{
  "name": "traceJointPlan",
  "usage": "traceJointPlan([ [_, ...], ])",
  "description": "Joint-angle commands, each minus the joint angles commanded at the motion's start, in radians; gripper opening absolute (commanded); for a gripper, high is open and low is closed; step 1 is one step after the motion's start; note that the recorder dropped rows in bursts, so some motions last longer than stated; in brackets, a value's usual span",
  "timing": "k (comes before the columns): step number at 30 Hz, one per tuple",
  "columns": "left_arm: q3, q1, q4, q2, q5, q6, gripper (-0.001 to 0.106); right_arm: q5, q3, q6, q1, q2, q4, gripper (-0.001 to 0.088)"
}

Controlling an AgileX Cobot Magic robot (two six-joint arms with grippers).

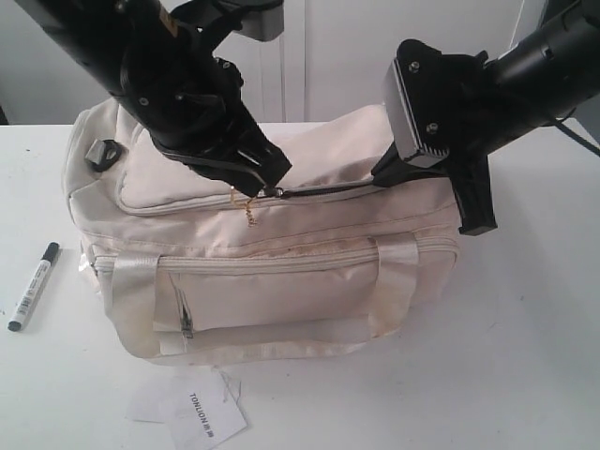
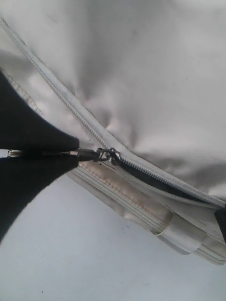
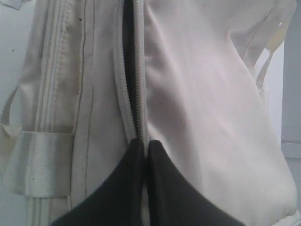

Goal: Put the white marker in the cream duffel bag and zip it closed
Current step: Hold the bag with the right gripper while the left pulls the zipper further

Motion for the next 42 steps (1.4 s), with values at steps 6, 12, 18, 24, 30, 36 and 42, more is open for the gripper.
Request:
traceJointPlan([
  [6,0.0,0.0,0.0,0.0,0.0,0.0,0.0,-0.002,0.0,0.0,0.0,0.0,0.0,0.0],
  [12,0.0,0.0,0.005,0.0,0.009,0.0,0.0,-0.002,0.0,0.003,0.0,0.0,0.0,0.0],
  [18,0.0,0.0,0.041,0.0,0.038,0.0,0.0,-0.004,0.0,0.003,0.0,0.0,0.0,0.0],
  [24,0.0,0.0,0.044,0.0,0.041,0.0,0.0,-0.004,0.0,0.003,0.0,0.0,0.0,0.0],
  [30,0.0,0.0,0.067,0.0,0.049,0.0,0.0,-0.004,0.0,0.003,0.0,0.0,0.0,0.0],
  [36,0.0,0.0,0.088,0.0,0.062,-0.005,0.0,-0.006,0.0,0.003,0.0,0.0,0.0,0.0],
  [42,0.0,0.0,0.096,0.0,0.075,-0.005,0.0,-0.008,0.0,0.003,0.0,0.0,0.0,0.0],
])
